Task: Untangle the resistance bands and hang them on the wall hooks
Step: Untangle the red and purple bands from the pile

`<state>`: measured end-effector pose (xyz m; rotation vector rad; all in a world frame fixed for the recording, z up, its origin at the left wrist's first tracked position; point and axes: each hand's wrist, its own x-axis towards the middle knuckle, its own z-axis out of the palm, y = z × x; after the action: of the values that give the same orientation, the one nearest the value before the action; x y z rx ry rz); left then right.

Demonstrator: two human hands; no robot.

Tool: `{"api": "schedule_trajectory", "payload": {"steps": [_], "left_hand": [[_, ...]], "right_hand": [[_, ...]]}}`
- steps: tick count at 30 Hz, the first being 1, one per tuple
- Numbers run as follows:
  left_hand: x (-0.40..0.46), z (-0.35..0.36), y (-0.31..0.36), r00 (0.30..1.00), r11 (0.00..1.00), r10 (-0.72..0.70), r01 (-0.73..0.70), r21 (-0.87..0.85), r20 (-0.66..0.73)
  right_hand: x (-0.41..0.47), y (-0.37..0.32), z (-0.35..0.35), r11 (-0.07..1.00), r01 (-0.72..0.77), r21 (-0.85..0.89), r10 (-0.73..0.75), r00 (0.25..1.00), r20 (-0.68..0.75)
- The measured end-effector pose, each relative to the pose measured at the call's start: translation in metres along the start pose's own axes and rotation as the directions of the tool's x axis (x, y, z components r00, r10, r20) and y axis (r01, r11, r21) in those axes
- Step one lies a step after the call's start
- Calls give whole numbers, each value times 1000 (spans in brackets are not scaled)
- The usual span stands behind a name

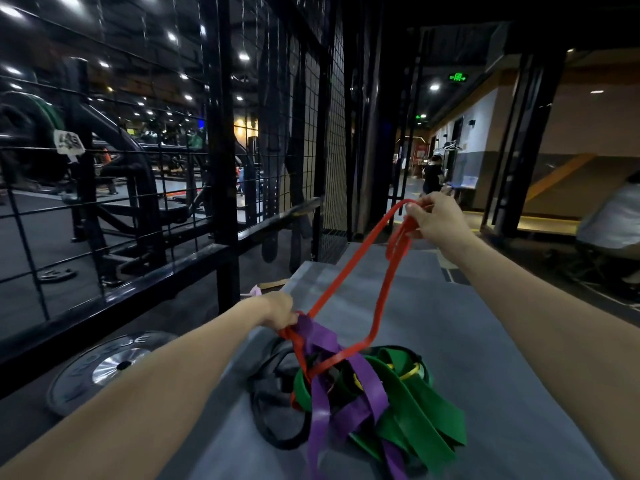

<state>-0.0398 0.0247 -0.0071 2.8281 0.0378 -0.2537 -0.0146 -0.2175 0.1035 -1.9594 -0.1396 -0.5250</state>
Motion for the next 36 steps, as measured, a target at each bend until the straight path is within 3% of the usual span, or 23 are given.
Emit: {"api": "schedule_trajectory", "payload": {"steps": [4, 6, 8, 9, 13, 17, 19, 20, 22, 24, 25, 29, 33, 36], "left_hand": [[13, -33, 4, 964, 950, -29, -55, -308, -263], [17, -50, 7, 938, 947, -39, -76, -313, -344], [13, -49, 14, 966, 989, 7, -44, -138, -259], [10, -41, 23, 976, 984, 62, -96, -153, -210], [2, 12, 62, 932, 822, 320, -362, -439, -171], [4, 59, 77, 882, 774, 471, -428, -467, -28], [6, 59, 71, 907, 730, 411, -388, -562, -92], [7, 46, 68, 938, 659, 312, -328, -677, -152], [14, 1, 60, 967, 351, 82, -256, -901, -242], [15, -61, 59, 956, 56, 9, -292, -955, -292], [9, -90, 62, 948, -22, -8, -319, -947, -319], [-22, -152, 93, 927, -143, -34, -373, -916, -373], [-33, -153, 118, 954, -247, 14, -288, -925, -301], [-31, -145, 128, 965, -316, 58, -226, -921, -256]], "right_hand": [[7, -5, -8, 993, -48, 110, 54, 997, -53], [11, -14, -12, 975, -59, 216, 74, 995, -64], [14, -25, -13, 946, -58, 318, 76, 996, -45], [16, -30, -12, 929, -52, 365, 70, 997, -36], [17, -53, -11, 888, -51, 457, 55, 998, 5], [10, -72, -36, 822, 15, 570, 44, 995, -90], [9, -65, -51, 838, 29, 544, 54, 989, -136], [9, -56, -56, 868, 9, 496, 75, 986, -148], [9, -32, -58, 948, -63, 310, 118, 980, -162], [4, -10, -45, 985, -87, 147, 104, 989, -108], [0, -3, -34, 992, -65, 105, 72, 995, -64], [-24, -1, 13, 993, 40, 108, -61, 978, 198], [-50, -7, 41, 984, 52, 171, -134, 847, 514], [-63, -2, 49, 970, -55, 235, -93, 814, 574]]}}
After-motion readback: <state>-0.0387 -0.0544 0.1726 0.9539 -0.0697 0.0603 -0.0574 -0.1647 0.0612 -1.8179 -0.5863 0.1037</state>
